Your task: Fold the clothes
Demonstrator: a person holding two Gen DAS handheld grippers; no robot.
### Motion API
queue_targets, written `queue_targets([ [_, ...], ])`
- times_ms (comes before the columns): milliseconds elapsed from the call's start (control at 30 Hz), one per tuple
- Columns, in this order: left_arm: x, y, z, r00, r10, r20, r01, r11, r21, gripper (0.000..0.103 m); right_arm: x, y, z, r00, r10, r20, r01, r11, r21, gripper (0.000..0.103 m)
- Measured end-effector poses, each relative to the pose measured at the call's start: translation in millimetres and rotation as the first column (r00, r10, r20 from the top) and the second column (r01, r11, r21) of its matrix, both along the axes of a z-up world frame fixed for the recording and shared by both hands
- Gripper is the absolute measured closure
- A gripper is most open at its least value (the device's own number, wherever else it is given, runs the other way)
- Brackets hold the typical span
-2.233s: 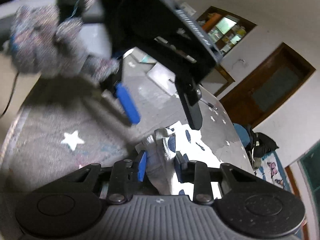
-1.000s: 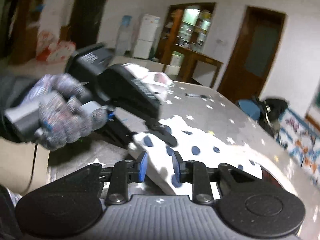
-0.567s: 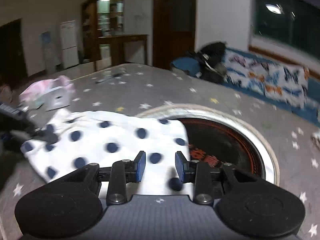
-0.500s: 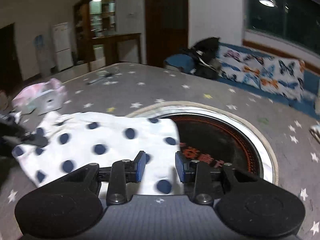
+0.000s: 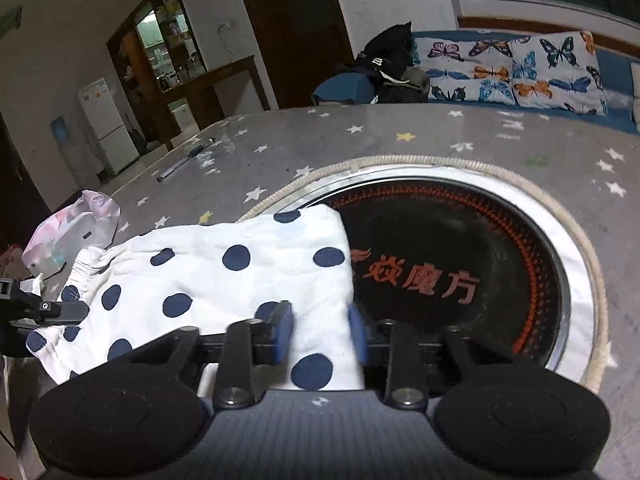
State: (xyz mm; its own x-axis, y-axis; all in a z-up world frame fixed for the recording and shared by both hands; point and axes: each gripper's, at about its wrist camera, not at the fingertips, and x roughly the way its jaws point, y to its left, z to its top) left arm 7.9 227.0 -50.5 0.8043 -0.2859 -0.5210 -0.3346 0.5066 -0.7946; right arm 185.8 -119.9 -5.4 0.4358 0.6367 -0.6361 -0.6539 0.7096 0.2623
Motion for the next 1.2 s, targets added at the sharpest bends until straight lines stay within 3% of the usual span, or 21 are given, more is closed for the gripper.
queue_targets([
  [133, 2.4, -2.8, 5.9, 1.0, -0.007, -0.01, 0.007, 0.999, 0.041, 0.073, -5.3, -5.5, 4.4, 0.999, -0.019, -0.026, 0.02, 0.999, 0.047, 0.097],
  [333, 10.3, -20.4, 25.6, 0.999, -0.051, 0.008, 0.05, 0.993, 0.107, 0.074, -23.0, -23.9, 26.5, 0.999, -0.042, 0.011, 0.04, 0.992, 0.117, 0.099],
  [600, 47.0, -69.8, 43.6, 0.983, -0.18, 0.028, 0.174, 0.975, 0.137, 0.074, -37.4, -77.3, 53.2, 0.986, -0.141, 0.087, 0.13, 0.984, 0.126, 0.099],
  [867, 100.0, -144.6, 55.6, 0.941, -0.338, 0.03, 0.328, 0.93, 0.167, 0.074, -37.4, -152.6, 67.8, 0.94, -0.313, 0.136, 0.302, 0.949, 0.095, 0.099],
  [1200, 142.8, -230.8, 49.7, 0.878, -0.478, 0.016, 0.466, 0.864, 0.191, 0.074, -35.6, -229.0, 71.4, 0.867, -0.469, 0.166, 0.465, 0.883, 0.067, 0.099],
])
